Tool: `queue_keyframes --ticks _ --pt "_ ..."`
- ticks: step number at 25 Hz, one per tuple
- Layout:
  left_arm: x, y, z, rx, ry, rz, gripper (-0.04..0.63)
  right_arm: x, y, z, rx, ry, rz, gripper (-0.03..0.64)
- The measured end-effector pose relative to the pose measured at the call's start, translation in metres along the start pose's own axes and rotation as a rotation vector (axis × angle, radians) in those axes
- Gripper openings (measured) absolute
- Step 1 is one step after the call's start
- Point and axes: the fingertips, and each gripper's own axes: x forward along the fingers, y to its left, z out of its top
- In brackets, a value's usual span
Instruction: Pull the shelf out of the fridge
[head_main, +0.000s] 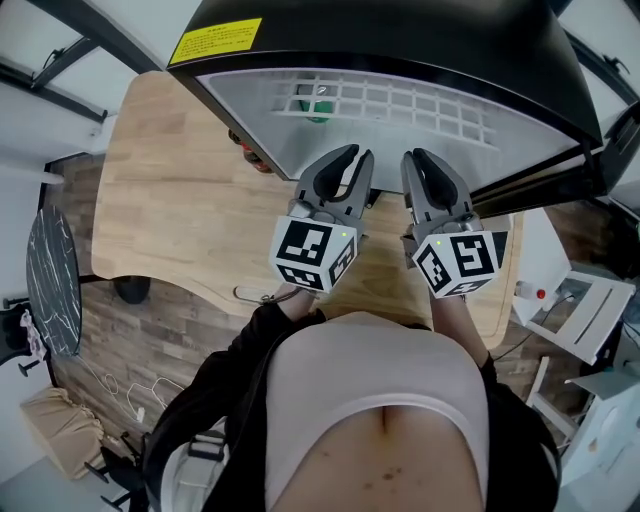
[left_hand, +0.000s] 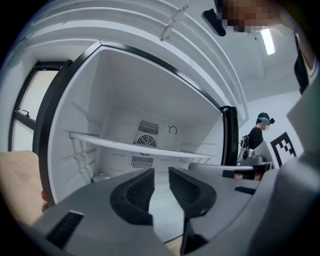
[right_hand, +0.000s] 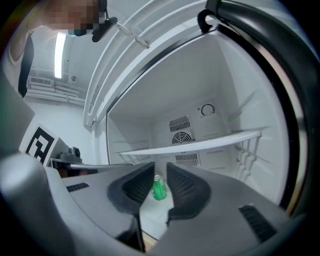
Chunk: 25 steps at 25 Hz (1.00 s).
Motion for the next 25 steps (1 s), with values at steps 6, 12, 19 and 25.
queue_keyframes --ticks 6,12,19,25 --pt "0.01 0.008 0.002 -0.098 -0.009 -0.005 0.176 0.006 -0.013 0.003 0.103 -0.031 -0.019 0.176" --pt "0.01 0.007 0.015 -0.16 -0.043 -0.033 0.216 0.008 -0.009 0.011 0.115 -0.052 -0.005 0.19" --pt "0.019 0.01 0.018 -0.252 -0.036 -0.063 0.233 0.015 -0.016 0.016 0.235 -0.079 -0.012 0.249" --pt "0.023 0.015 0.03 -0.259 -0.067 -0.052 0.253 0.023 -0.018 0.021 0.278 -0.089 -0.005 0.249"
